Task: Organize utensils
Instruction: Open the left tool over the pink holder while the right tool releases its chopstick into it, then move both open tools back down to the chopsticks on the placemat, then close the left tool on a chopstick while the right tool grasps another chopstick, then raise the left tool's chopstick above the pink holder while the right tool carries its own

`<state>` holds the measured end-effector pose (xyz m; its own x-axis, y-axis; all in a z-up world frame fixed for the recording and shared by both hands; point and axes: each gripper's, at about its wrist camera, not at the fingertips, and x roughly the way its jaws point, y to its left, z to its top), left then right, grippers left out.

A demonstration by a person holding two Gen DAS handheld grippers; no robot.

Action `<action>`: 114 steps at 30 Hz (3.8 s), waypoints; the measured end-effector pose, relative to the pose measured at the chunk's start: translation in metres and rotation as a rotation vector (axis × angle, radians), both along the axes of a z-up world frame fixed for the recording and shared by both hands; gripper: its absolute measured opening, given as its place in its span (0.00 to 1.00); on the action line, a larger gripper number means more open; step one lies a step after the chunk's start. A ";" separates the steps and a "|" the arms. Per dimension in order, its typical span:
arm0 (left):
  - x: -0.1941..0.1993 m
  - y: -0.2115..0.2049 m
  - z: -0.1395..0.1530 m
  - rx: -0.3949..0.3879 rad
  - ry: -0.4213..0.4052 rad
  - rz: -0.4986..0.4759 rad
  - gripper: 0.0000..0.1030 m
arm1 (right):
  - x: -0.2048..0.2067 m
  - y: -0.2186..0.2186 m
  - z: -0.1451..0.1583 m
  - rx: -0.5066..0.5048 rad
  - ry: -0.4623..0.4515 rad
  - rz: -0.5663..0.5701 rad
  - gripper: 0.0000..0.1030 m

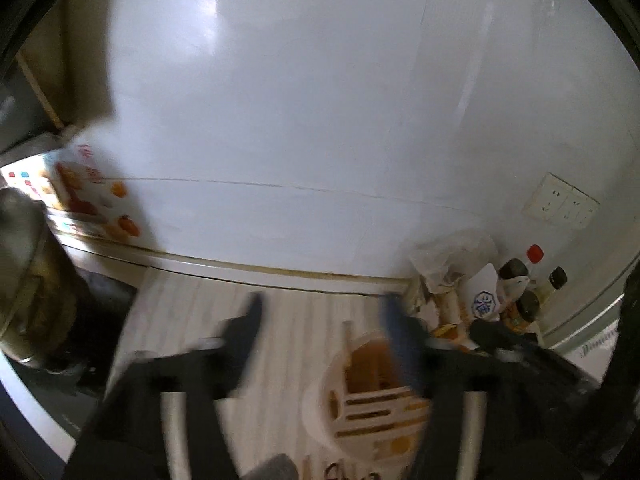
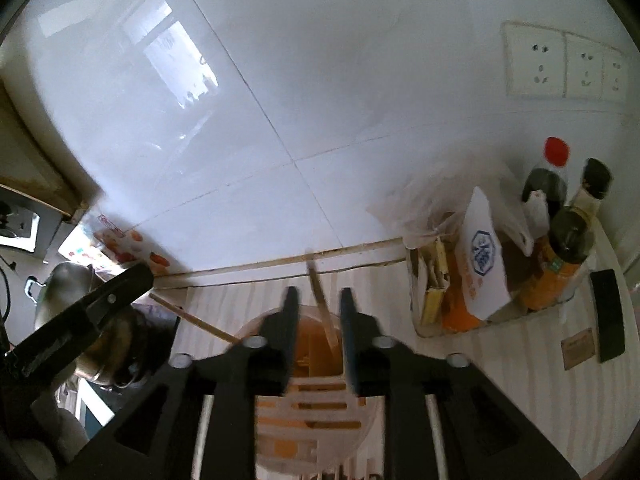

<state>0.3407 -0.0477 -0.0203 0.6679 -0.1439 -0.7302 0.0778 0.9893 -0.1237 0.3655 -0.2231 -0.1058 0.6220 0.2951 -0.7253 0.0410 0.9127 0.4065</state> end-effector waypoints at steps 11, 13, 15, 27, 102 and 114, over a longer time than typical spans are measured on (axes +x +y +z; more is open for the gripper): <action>-0.047 0.034 -0.006 0.071 -0.004 0.038 1.00 | -0.064 -0.028 0.036 -0.002 -0.054 -0.108 0.70; -0.052 0.036 -0.017 0.072 0.015 0.042 1.00 | -0.075 -0.031 0.032 0.003 -0.050 -0.121 0.78; -0.058 0.038 -0.032 0.078 0.044 0.048 1.00 | -0.082 -0.032 0.024 -0.001 -0.041 -0.127 0.81; -0.097 0.031 -0.157 0.177 0.299 0.031 1.00 | -0.130 -0.040 -0.081 -0.055 0.225 -0.156 0.85; -0.126 0.003 -0.220 0.281 0.372 -0.088 0.04 | -0.174 -0.004 -0.192 -0.324 0.585 -0.003 0.07; -0.115 0.020 -0.063 0.149 0.045 0.012 0.04 | -0.155 -0.022 -0.069 -0.247 0.276 -0.115 0.06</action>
<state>0.2259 -0.0279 -0.0829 0.6352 -0.0239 -0.7720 0.0633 0.9978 0.0212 0.2107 -0.2452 -0.1747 0.4124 0.0303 -0.9105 0.2260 0.9648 0.1345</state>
